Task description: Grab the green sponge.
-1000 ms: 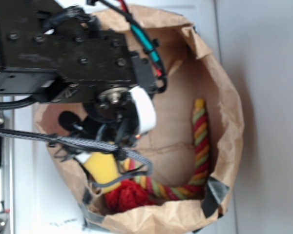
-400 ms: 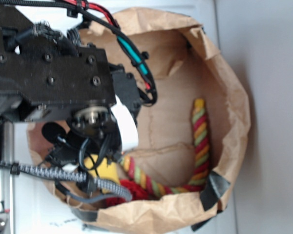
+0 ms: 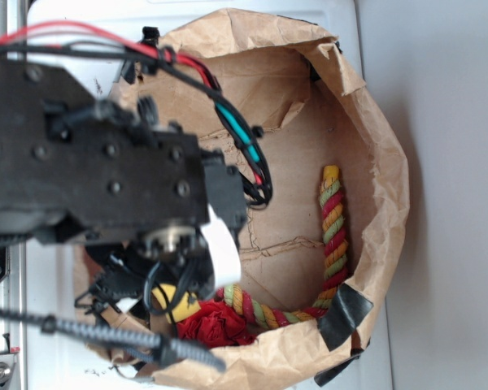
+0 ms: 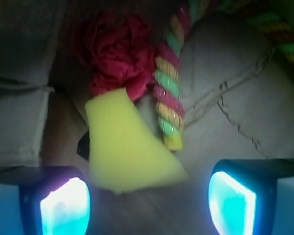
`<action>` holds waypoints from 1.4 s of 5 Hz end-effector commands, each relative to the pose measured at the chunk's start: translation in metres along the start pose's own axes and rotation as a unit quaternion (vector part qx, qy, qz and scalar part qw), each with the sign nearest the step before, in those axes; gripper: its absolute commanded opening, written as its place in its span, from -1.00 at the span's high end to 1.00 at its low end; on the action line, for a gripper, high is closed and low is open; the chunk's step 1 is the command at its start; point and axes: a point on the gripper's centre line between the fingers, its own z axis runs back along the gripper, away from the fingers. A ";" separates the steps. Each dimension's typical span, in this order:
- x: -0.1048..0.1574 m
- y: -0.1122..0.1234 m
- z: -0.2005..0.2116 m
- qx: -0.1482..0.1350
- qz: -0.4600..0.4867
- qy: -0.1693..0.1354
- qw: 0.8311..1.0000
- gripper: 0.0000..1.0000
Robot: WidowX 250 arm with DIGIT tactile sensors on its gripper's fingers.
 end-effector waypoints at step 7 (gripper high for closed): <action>0.010 -0.002 -0.026 -0.031 0.011 0.013 0.999 1.00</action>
